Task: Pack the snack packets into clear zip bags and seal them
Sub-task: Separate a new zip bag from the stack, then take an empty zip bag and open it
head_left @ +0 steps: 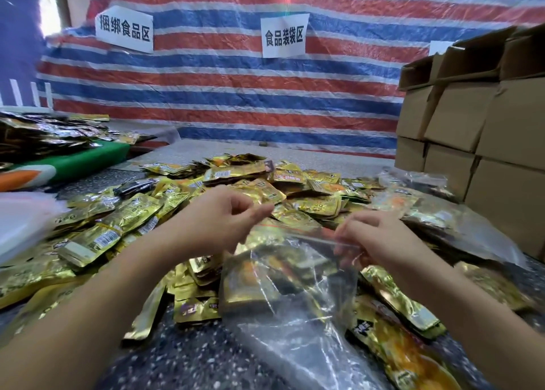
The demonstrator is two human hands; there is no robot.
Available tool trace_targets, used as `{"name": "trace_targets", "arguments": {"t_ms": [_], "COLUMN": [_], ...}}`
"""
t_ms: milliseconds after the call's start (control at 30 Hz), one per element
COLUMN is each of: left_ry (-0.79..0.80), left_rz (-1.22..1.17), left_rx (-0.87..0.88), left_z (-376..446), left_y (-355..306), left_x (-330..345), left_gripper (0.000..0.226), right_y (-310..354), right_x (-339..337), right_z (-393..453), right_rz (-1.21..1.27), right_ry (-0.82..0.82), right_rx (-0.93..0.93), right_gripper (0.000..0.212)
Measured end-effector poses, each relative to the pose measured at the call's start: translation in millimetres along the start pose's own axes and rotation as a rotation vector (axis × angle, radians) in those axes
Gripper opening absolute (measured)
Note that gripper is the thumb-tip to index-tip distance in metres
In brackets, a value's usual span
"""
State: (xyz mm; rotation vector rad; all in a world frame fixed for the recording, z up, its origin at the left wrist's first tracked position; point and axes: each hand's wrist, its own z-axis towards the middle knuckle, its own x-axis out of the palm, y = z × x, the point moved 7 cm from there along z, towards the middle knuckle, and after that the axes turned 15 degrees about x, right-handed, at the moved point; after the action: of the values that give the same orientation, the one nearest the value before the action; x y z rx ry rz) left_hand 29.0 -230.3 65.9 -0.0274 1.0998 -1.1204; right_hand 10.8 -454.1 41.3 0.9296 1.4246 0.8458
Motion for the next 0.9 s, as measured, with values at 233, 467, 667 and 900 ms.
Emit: {"name": "trace_targets", "arguments": {"t_ms": [233, 467, 667, 900], "left_ry": [-0.042, 0.024, 0.055, 0.024], "left_rz": [-0.005, -0.063, -0.072, -0.077], "left_rx": [0.022, -0.015, -0.008, -0.011], "left_z": [-10, -16, -16, -19], "left_y": [16, 23, 21, 21], "left_x": [-13, -2, 0, -4], "left_gripper": [0.05, 0.035, 0.025, 0.021], "right_y": [10, 88, 97, 96], "right_x": [8, 50, 113, 109], "right_z": [22, 57, 82, 80], "right_rz": [-0.186, -0.792, -1.274, -1.121], "right_ry": [0.004, -0.103, 0.049, -0.13], "right_rx": [0.025, -0.404, -0.52, -0.72], "right_gripper": [0.022, 0.053, 0.087, 0.045]}}
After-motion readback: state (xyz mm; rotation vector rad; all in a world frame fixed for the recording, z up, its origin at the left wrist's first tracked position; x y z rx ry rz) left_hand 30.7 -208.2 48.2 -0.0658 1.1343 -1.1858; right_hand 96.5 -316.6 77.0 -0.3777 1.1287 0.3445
